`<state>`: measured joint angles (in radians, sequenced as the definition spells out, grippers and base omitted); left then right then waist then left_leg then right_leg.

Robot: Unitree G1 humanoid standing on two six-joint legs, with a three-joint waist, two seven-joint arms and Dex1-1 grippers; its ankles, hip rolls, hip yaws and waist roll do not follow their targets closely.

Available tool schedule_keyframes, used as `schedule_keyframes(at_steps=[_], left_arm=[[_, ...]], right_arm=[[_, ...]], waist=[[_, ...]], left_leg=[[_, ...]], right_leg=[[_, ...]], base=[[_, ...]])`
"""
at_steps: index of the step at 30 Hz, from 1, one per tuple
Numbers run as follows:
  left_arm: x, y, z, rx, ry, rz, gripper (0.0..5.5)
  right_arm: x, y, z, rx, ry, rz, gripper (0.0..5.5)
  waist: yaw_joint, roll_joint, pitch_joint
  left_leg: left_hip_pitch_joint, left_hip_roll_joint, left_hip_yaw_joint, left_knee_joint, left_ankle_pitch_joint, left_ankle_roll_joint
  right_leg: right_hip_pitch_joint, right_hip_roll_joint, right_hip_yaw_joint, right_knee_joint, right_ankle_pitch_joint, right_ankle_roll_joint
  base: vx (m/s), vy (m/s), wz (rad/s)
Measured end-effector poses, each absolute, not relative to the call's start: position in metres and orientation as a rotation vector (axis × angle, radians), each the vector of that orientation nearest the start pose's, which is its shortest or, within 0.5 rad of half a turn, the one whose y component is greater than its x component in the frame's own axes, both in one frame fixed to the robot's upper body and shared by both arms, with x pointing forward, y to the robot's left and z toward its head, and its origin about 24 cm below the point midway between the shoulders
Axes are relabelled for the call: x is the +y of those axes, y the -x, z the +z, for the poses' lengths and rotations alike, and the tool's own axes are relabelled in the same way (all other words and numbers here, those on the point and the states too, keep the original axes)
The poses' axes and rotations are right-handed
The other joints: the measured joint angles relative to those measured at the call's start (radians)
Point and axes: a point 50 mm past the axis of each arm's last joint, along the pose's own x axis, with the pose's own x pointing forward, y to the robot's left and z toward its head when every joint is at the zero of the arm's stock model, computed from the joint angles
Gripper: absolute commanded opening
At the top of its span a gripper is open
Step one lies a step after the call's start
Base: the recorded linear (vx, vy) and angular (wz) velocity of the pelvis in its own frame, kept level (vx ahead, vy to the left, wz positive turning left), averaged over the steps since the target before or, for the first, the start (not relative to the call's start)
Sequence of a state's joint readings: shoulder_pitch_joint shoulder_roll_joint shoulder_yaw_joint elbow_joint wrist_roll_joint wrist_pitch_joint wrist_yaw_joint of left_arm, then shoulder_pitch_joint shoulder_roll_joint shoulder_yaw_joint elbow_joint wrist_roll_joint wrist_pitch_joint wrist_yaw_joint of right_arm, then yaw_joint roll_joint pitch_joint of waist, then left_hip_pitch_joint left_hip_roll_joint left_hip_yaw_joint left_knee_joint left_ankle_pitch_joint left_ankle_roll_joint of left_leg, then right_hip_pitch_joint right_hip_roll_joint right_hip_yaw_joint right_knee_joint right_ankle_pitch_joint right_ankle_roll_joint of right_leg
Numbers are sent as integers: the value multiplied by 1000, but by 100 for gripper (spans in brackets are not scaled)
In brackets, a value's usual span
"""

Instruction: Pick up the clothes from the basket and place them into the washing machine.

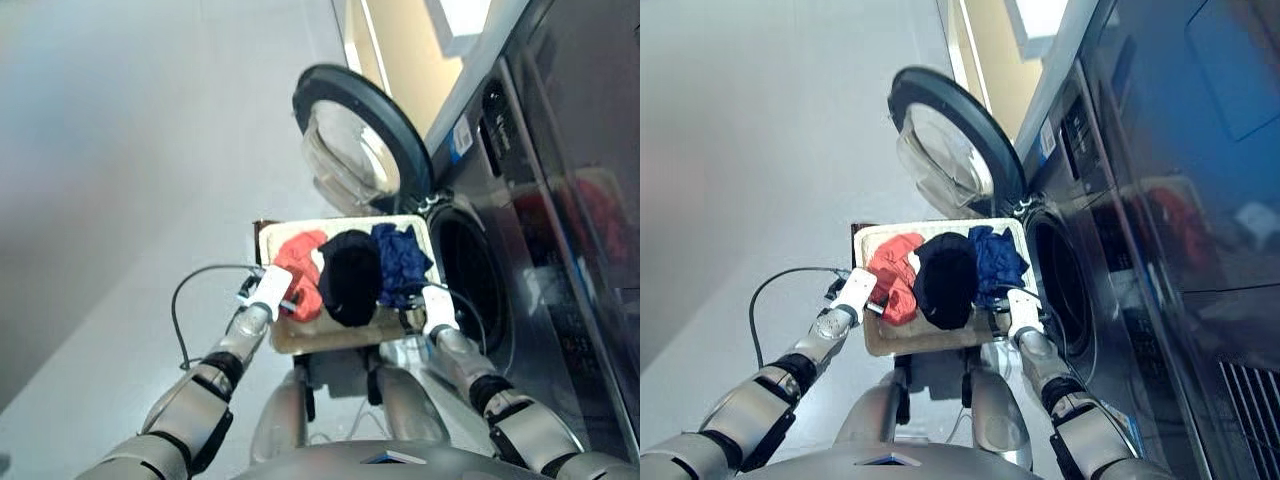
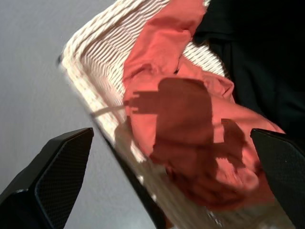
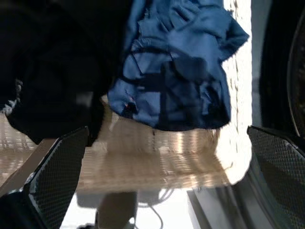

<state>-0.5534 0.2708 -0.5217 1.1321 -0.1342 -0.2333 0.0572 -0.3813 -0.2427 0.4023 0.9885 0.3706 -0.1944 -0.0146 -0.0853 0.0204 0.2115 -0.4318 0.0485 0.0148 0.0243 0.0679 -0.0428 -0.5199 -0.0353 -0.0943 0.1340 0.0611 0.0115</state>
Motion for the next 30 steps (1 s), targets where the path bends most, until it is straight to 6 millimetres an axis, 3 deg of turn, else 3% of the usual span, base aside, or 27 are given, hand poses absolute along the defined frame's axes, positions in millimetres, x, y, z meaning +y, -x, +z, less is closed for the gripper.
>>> schedule_keyframes(at_steps=[2,5,9,14,19,22,24,26,27,28,30], left_arm=[[169,-328,-18,327,-538,-219,550],[176,-347,8,260,-574,-191,550],[181,-363,33,197,-573,-162,550],[189,-366,40,192,-570,-138,550],[189,-375,55,161,-557,-118,550],[196,-379,63,151,-546,-90,550],[198,-381,69,139,-543,-80,550],[197,-383,72,131,-541,-79,261],[197,-384,73,128,-527,-74,211],[198,-384,74,126,-518,-70,0],[199,-385,76,123,-511,-65,0]], right_arm=[[-158,-295,-42,389,117,151,550],[-151,-311,-21,305,115,176,550],[-146,-323,-3,230,103,195,550],[-134,-333,16,161,75,237,550],[-129,-339,28,118,38,243,550],[-121,-344,39,77,17,267,550],[-119,-346,45,53,4,269,550],[-119,-345,45,47,-2,269,550],[-119,-345,44,48,-4,268,550],[-118,-345,44,48,-6,269,550],[-117,-345,45,46,-11,271,550]], waist=[[-5,-16,20],[-29,-23,55],[-35,-30,61],[-51,-35,61],[-68,-38,59],[-76,-55,49],[-79,-55,49],[-79,-56,49],[-80,-56,49],[-79,-56,48],[-79,-56,48]], left_leg=[[-64,-5,16,17,2,3],[-118,-11,16,40,3,4],[-213,-17,19,75,-1,6],[-316,-17,45,171,-43,15],[-428,-12,47,258,-71,19],[-480,-7,71,292,-83,24],[-506,-5,71,316,-92,25],[-519,-4,71,331,-97,26],[-524,-5,71,334,-97,26],[-530,-5,72,339,-98,27],[-546,-3,72,357,-103,26]], right_leg=[[-80,-4,18,37,5,-6],[-136,-9,20,61,4,-5],[-233,-9,40,95,4,-5],[-320,-4,69,130,6,-2],[-401,2,78,142,21,3],[-449,8,102,142,35,10],[-466,10,108,143,43,11],[-475,10,109,147,44,12],[-479,10,110,148,44,13],[-485,10,111,152,45,13],[-499,12,113,163,44,13]], base=[[-37,20,-80],[0,0,0],[13,8,-6],[16,22,-61],[0,0,0],[-6,12,-147],[-9,6,-97],[0,0,0],[0,0,0],[0,0,0],[0,0,0]])
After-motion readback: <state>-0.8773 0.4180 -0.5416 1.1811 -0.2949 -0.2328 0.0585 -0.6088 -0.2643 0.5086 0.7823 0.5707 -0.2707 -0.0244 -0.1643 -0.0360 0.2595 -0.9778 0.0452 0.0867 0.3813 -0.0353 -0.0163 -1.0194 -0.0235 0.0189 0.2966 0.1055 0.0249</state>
